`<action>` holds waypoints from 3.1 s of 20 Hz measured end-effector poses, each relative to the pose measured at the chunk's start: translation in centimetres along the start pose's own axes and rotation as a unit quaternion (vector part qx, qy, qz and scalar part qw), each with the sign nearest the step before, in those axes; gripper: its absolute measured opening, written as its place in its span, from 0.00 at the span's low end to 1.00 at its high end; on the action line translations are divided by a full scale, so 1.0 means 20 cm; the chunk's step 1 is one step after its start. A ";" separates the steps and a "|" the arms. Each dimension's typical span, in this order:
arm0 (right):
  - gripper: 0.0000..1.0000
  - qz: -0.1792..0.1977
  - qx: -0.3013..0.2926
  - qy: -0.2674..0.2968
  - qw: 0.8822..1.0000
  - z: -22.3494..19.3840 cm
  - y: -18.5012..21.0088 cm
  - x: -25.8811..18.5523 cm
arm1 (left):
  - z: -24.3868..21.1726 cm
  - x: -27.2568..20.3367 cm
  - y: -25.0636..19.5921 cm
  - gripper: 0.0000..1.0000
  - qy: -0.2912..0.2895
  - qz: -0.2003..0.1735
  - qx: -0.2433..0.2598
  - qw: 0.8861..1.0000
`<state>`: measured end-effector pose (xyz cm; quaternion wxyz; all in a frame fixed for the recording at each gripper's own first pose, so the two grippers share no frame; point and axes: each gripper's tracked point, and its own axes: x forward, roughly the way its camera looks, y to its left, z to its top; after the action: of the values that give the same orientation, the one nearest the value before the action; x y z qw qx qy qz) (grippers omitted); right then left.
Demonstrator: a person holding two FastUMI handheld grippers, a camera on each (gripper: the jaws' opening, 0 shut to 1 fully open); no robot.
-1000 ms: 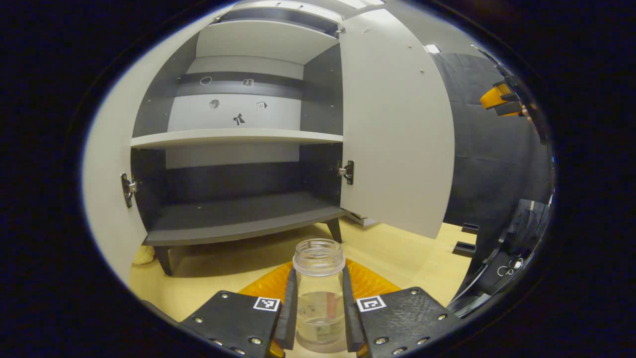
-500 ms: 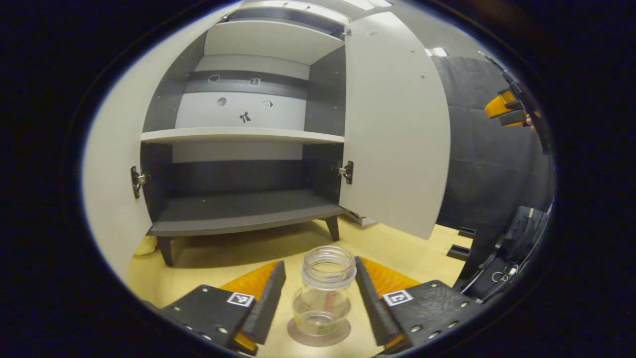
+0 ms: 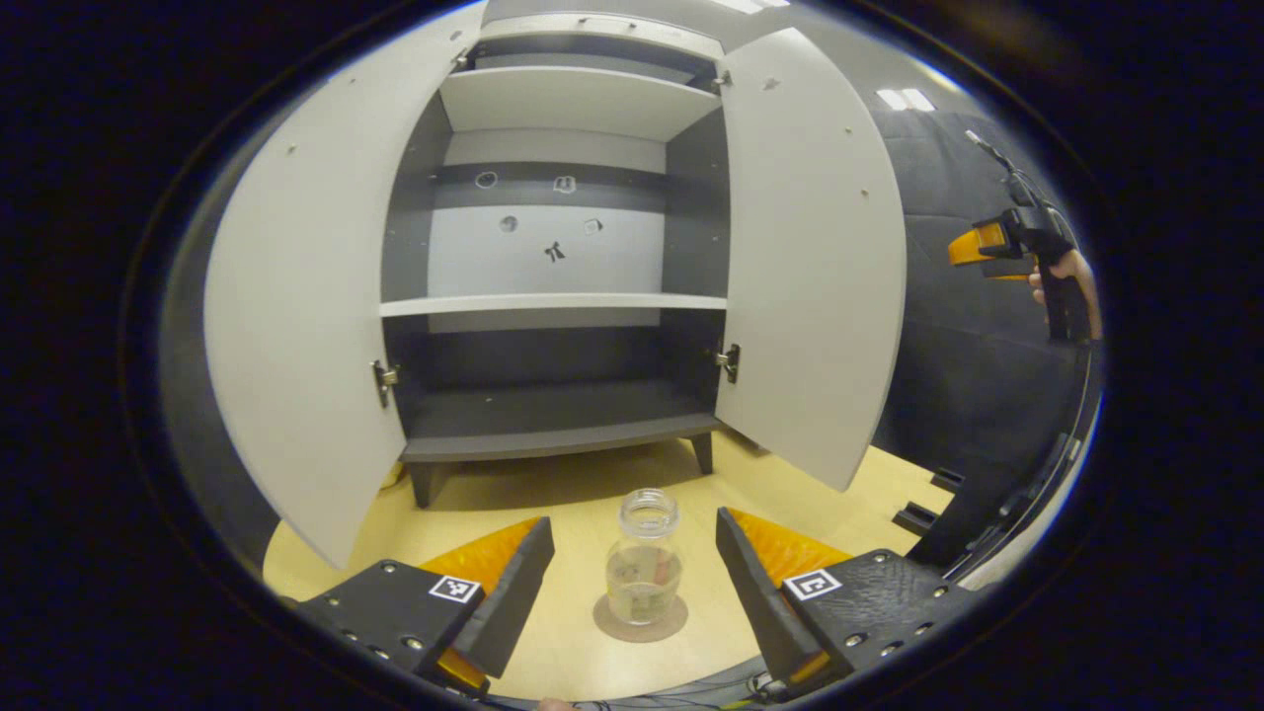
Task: Grasp the bottle in the cabinet with the left hand and place it on the coaster, then close the right door with the right hand and the left door with the left hand.
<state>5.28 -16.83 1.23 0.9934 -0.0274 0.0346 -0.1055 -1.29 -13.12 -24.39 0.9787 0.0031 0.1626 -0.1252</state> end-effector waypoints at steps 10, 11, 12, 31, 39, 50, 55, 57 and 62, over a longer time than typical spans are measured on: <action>0.99 0.145 -0.011 -0.038 0.989 0.24 0.19 0.26 | 0.75 -0.32 0.07 0.95 -0.092 0.143 -0.028 0.985; 0.99 0.154 -0.010 -0.038 0.987 0.25 0.19 0.27 | 0.81 -0.32 0.08 0.96 -0.093 0.151 -0.033 0.984; 0.96 0.166 -0.007 -0.038 0.985 0.25 0.20 0.27 | 0.86 -0.32 0.09 0.96 -0.091 0.163 -0.036 0.982; 0.98 0.285 -0.003 -0.048 0.957 0.48 0.50 0.25 | 1.34 -0.49 0.23 0.95 -0.119 0.217 -0.028 0.968; 0.94 0.248 -0.023 -0.052 0.967 0.47 0.63 0.15 | 1.25 -0.55 0.36 0.96 -0.111 0.197 -0.046 0.973; 0.94 0.272 -0.015 -0.047 0.961 0.44 1.06 -0.03 | 1.17 -0.69 0.58 0.95 -0.104 0.204 -0.066 0.971; 0.89 0.287 -0.003 -0.041 0.957 0.42 1.31 -0.07 | 1.14 -0.79 0.72 0.96 -0.113 0.221 -0.067 0.966; 0.95 0.298 0.024 -0.042 0.953 0.44 1.42 -0.10 | 1.12 -0.83 0.78 0.96 -0.113 0.229 -0.070 0.964; 0.92 0.304 0.049 -0.049 0.950 0.45 1.49 -0.16 | 1.07 -0.94 0.95 0.95 -0.115 0.254 -0.071 0.958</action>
<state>9.13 13.43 8.48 0.9789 0.0283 -0.0124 0.2018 -7.15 8.82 1.21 0.9880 -0.0400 0.0517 0.1397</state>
